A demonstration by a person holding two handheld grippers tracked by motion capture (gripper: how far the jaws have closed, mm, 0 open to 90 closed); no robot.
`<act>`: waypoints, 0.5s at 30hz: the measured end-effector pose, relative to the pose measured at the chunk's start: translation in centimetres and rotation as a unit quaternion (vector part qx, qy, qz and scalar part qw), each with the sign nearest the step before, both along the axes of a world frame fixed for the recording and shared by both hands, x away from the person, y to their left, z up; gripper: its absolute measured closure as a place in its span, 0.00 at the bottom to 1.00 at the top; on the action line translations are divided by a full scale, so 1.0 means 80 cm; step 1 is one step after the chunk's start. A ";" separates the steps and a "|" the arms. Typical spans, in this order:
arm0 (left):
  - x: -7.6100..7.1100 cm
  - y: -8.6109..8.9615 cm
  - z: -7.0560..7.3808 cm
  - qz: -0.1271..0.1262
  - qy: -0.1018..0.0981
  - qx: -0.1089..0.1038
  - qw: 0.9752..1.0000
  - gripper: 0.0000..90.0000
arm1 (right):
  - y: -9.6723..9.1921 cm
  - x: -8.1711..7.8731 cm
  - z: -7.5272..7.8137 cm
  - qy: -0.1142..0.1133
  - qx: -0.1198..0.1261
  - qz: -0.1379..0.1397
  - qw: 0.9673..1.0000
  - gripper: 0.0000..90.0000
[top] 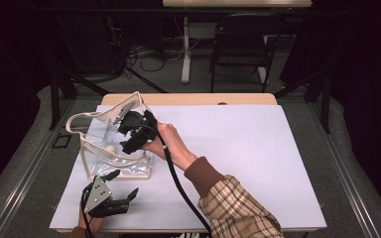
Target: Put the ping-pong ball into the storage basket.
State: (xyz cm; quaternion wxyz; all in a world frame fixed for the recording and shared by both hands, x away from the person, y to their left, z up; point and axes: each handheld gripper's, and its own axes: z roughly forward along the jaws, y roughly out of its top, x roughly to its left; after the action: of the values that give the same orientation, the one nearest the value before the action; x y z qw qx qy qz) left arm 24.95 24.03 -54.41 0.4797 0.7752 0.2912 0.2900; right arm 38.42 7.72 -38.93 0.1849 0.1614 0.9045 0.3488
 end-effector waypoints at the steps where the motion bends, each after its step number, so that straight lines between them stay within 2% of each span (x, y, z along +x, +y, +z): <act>1: 0.000 0.000 0.000 0.001 0.000 0.000 1.000 0.18 | -0.004 -0.001 0.002 0.000 0.004 0.001 1.000 0.20; 10: 0.000 -0.002 0.001 -0.001 0.001 0.002 1.000 0.18 | -0.044 -0.010 0.023 -0.003 0.040 -0.002 0.999 0.15; 15: 0.001 -0.003 0.000 0.001 0.002 0.001 1.000 0.18 | -0.065 -0.014 0.030 -0.012 0.045 -0.008 0.999 0.12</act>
State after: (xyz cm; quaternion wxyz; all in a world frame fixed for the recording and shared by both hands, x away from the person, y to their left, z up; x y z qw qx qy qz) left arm 25.06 23.81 -54.38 0.4777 0.7759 0.2928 0.2898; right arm 37.33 2.51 -36.51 0.1911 0.1727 0.8845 0.3891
